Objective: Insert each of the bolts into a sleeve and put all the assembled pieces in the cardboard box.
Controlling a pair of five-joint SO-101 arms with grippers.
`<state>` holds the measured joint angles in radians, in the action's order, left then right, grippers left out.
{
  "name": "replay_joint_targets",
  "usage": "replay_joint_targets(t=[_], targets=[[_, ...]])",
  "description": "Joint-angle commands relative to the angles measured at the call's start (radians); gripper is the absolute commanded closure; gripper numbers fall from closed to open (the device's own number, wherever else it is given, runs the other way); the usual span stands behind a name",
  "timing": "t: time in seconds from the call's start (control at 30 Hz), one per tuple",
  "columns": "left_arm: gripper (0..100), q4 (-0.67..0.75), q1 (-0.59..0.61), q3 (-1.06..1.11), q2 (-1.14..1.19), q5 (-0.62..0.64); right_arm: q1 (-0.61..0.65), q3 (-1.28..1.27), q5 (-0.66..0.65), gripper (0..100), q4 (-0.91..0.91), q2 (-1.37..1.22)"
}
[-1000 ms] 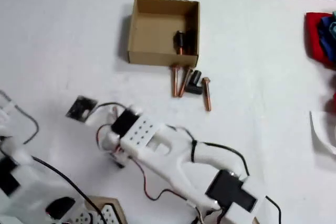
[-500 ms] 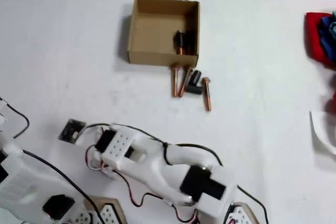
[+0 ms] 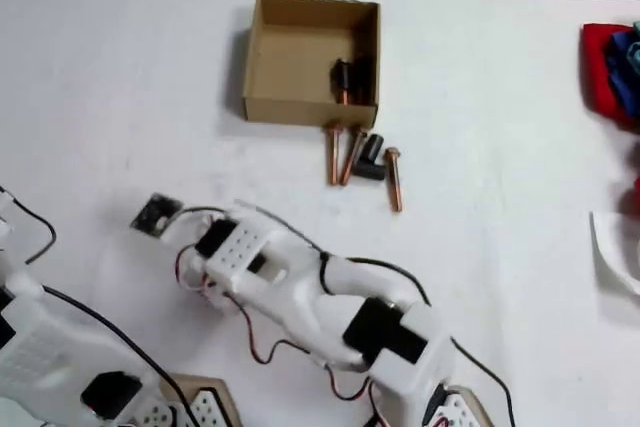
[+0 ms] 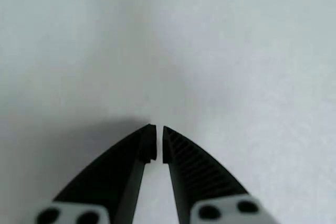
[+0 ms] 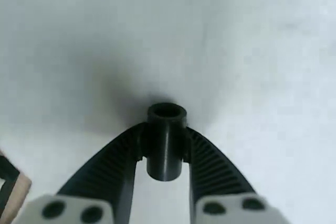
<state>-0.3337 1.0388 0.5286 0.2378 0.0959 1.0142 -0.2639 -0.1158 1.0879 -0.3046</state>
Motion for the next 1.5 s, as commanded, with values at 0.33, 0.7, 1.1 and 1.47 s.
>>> replay_joint_targets(t=[0.33, 0.7, 1.1, 1.47], targets=[[95, -0.137, -0.081, -0.050, -0.091, 0.009, -0.278, 0.121, -0.040, 82.9, 0.041, -0.056], [95, -0.176, -0.112, -0.050, -0.110, 0.009, -0.285, 0.198, -0.040, 92.0, 0.033, -0.137], [95, -0.509, -0.493, -0.087, -0.236, 0.005, -0.596, 0.238, -0.064, 97.6, 0.249, 0.318], [80, -0.516, -1.131, -0.239, -0.242, 0.140, -1.055, -0.089, -0.152, 97.6, 0.280, 0.782]])
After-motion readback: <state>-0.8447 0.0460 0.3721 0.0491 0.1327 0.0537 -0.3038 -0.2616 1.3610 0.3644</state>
